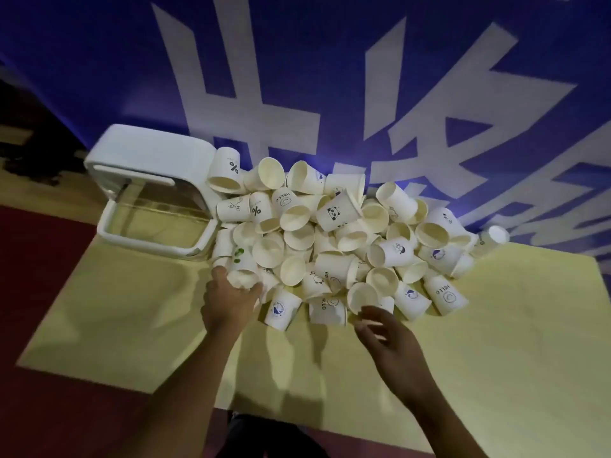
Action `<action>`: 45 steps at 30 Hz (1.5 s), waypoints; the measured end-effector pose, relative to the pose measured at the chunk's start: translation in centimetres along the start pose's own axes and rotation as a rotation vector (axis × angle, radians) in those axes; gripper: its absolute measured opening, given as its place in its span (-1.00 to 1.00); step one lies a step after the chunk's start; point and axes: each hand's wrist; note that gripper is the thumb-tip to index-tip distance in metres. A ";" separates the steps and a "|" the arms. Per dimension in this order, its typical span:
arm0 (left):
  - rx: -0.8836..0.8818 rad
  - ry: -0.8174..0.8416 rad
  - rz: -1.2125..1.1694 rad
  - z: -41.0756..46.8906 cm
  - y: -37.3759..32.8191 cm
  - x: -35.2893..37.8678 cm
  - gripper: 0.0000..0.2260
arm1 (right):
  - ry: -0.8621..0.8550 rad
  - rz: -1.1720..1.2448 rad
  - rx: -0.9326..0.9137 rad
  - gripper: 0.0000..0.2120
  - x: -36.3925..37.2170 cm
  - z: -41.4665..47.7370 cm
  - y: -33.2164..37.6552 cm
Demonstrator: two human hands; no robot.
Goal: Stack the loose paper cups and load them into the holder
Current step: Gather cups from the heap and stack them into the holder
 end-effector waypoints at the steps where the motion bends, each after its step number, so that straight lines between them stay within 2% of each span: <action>1: 0.017 -0.007 0.019 0.3 -0.1 -0.1 -0.25 | 0.003 -0.017 -0.023 -0.75 0.2 1.1 0.4; 4: 0.019 -0.032 0.076 1.1 -0.5 0.0 -0.24 | 0.017 -0.065 -0.030 -0.67 0.6 3.9 1.7; 8: -0.002 -0.050 0.055 2.0 -1.4 0.6 -0.37 | 0.020 -0.150 -0.094 -0.59 1.2 6.3 2.5; 13: -0.041 -0.053 -0.176 1.6 -1.6 -1.5 -0.40 | -0.100 -0.204 -0.200 -0.51 1.4 9.4 4.8; 16: 0.076 -0.111 -0.317 0.2 -0.9 -4.3 -0.37 | -0.221 -0.189 -0.247 -0.40 1.3 12.2 7.3; 19: 0.201 -0.147 -0.354 -0.7 -0.3 -6.8 -0.40 | -0.244 -0.237 -0.186 -0.26 1.3 15.6 9.5; 22: 0.264 -0.122 -0.336 -0.4 -0.1 -9.0 -0.41 | -0.201 -0.284 -0.044 -0.18 1.6 18.4 10.5; 23: 0.273 -0.109 -0.331 -0.2 0.0 -9.7 -0.40 | -0.190 -0.248 0.002 -0.20 1.6 19.1 10.5; 26: 0.273 -0.073 -0.334 0.5 0.5 -11.2 -0.39 | -0.129 -0.089 0.097 -0.42 2.1 20.2 10.5; 29: 0.313 -0.064 -0.353 1.4 1.5 -12.4 -0.50 | -0.105 0.004 0.162 -0.28 2.4 20.7 10.3; 31: 0.330 -0.058 -0.363 2.3 2.4 -13.3 -0.56 | -0.123 0.059 0.162 -0.29 2.9 20.7 10.5; 35: 0.324 -0.060 -0.396 4.7 4.7 -15.2 -0.45 | -0.222 0.109 0.054 -0.53 4.1 18.1 11.8; 39: 0.341 -0.044 -0.400 9.2 8.9 -18.4 -0.36 | -0.418 0.019 -0.047 -0.45 7.5 12.2 13.0; 42: 0.363 -0.014 -0.400 13.4 11.8 -20.9 -0.36 | -0.423 -0.111 -0.123 -0.46 12.9 7.5 14.3; 45: 0.407 0.023 -0.434 17.8 13.6 -22.9 -0.37 | -0.374 -0.065 -0.144 -0.45 20.6 4.6 16.2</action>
Point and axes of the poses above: each hand's wrist, its own z-axis towards the middle knuckle, its own x-axis out of the palm, y = z × x, and after that the axes turned 7 degrees about z, right-handed
